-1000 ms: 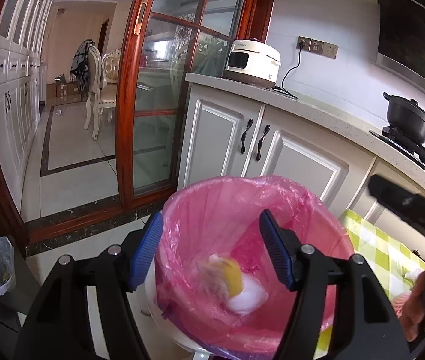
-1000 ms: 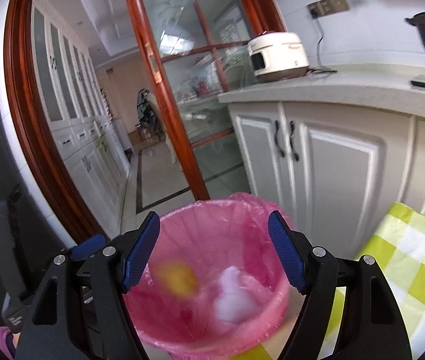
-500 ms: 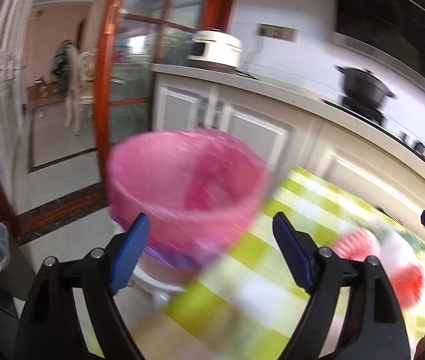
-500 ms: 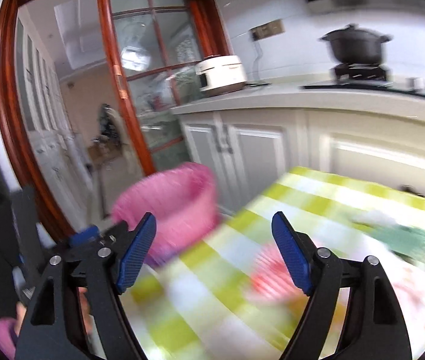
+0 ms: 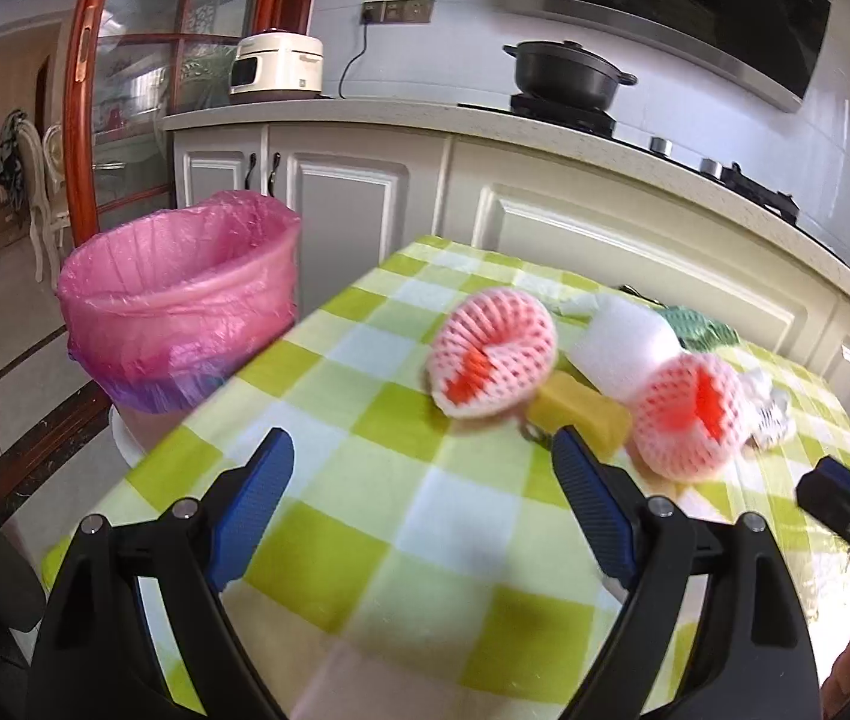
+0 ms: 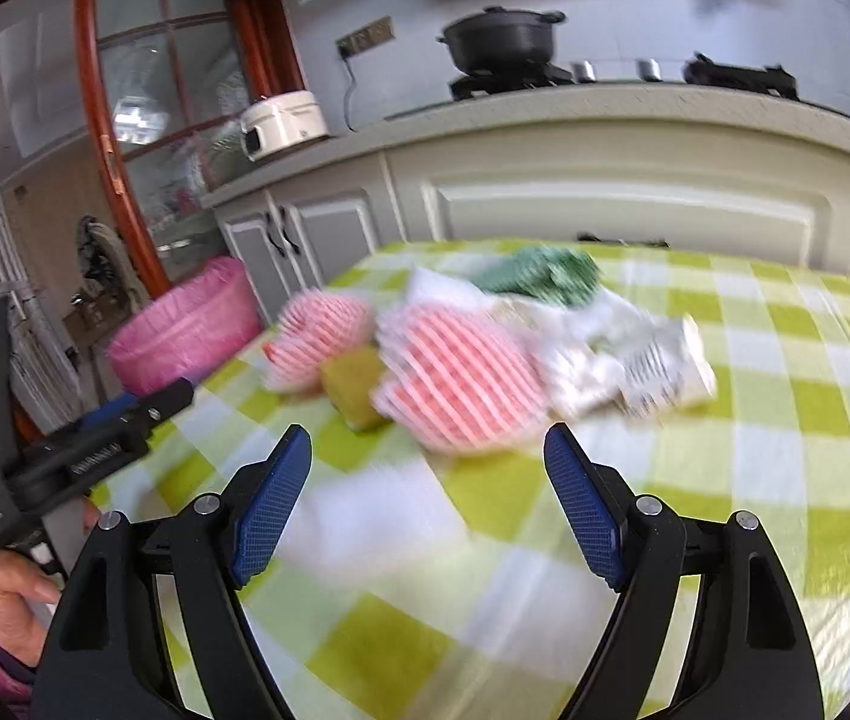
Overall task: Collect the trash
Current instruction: 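Move both grippers back over the table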
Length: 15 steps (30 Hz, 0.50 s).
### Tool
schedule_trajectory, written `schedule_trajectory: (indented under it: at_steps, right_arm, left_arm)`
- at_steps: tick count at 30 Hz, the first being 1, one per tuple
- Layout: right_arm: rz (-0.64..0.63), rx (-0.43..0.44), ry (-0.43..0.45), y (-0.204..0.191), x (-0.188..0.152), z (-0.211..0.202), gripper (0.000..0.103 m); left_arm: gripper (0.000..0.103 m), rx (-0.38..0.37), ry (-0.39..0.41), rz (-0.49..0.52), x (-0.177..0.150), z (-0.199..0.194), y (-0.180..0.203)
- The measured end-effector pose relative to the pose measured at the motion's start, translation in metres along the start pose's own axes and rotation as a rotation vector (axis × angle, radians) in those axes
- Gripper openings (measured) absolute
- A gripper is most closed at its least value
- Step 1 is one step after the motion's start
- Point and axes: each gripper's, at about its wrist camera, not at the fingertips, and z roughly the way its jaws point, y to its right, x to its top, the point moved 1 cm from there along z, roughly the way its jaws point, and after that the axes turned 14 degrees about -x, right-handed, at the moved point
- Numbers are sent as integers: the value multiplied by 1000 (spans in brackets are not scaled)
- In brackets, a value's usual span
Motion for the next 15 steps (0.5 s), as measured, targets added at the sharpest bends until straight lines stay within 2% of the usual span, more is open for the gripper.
schedule_trajectory:
  at_steps: [4,9,15]
  right_arm:
    - [-3,6,-43,1,-13,9,77]
    - [-14,38,-63,-11,-21,12,78]
    - [-61,29,-57,-40,-26,11,85]
  left_arm:
    - [85,11,1,4,-6,-2,5]
    - [86,36,46,0,-2,-9,2]
    - [86,52,63,-33,1,-13,-8]
